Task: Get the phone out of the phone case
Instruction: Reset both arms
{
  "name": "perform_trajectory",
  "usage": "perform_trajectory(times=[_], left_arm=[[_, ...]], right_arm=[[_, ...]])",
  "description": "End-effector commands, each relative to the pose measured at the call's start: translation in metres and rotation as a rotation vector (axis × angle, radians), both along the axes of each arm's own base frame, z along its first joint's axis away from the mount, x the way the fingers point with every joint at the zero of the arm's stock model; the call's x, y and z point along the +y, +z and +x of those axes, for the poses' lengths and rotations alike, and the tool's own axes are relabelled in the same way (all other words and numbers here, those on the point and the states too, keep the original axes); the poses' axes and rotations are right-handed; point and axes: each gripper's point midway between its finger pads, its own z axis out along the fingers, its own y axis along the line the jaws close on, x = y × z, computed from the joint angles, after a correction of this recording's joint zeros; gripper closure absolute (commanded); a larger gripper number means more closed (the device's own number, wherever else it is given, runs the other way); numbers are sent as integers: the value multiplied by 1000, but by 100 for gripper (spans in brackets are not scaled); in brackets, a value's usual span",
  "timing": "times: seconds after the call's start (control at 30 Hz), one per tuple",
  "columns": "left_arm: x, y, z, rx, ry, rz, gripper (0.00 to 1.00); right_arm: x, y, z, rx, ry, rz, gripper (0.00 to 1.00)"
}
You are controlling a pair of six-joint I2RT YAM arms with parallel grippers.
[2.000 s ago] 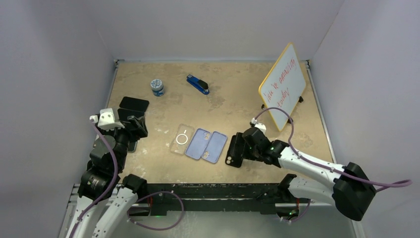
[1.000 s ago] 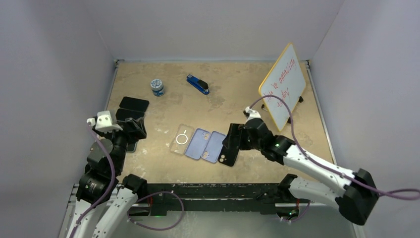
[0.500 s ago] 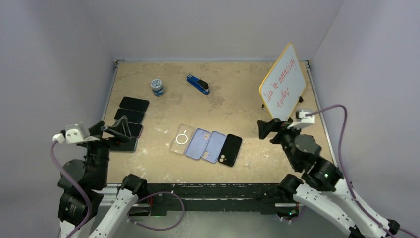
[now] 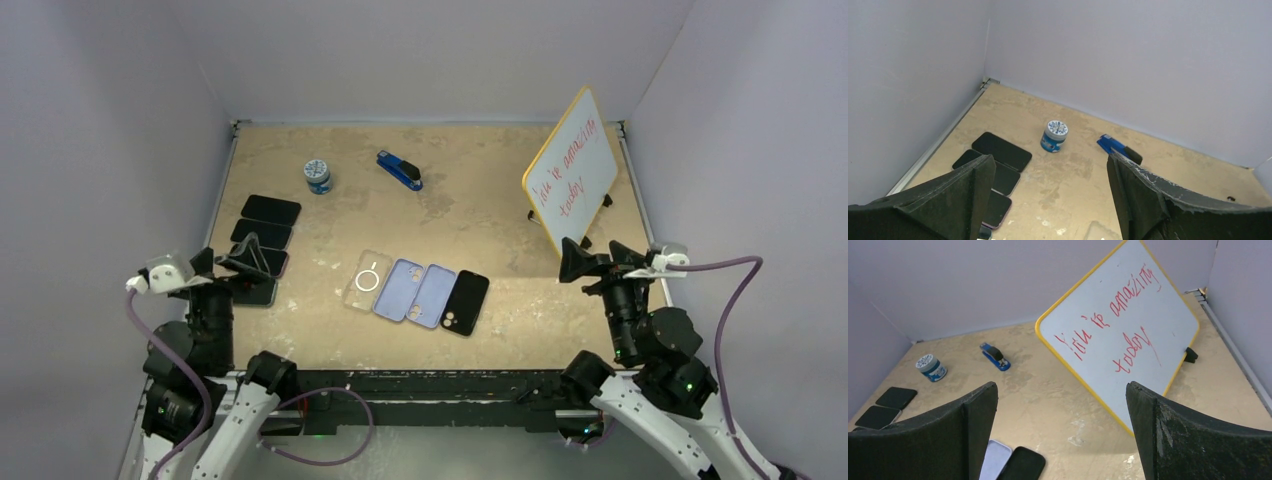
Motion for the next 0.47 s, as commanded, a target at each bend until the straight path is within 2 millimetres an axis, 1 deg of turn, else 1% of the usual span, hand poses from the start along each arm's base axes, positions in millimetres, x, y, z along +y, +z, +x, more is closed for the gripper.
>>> perform_trajectory(times=[0.0, 0.13, 0.43], left_arm=[[-2, -2, 15, 21, 26, 9, 14], [-2, -9, 18, 41, 28, 25, 14], [4, -5, 11, 0, 47, 6, 14]], right_arm=[[-17, 19, -10, -69, -28, -6, 1], [-14, 19, -11, -70, -6, -20, 1], [-14, 19, -11, -74, -6, -24, 1]])
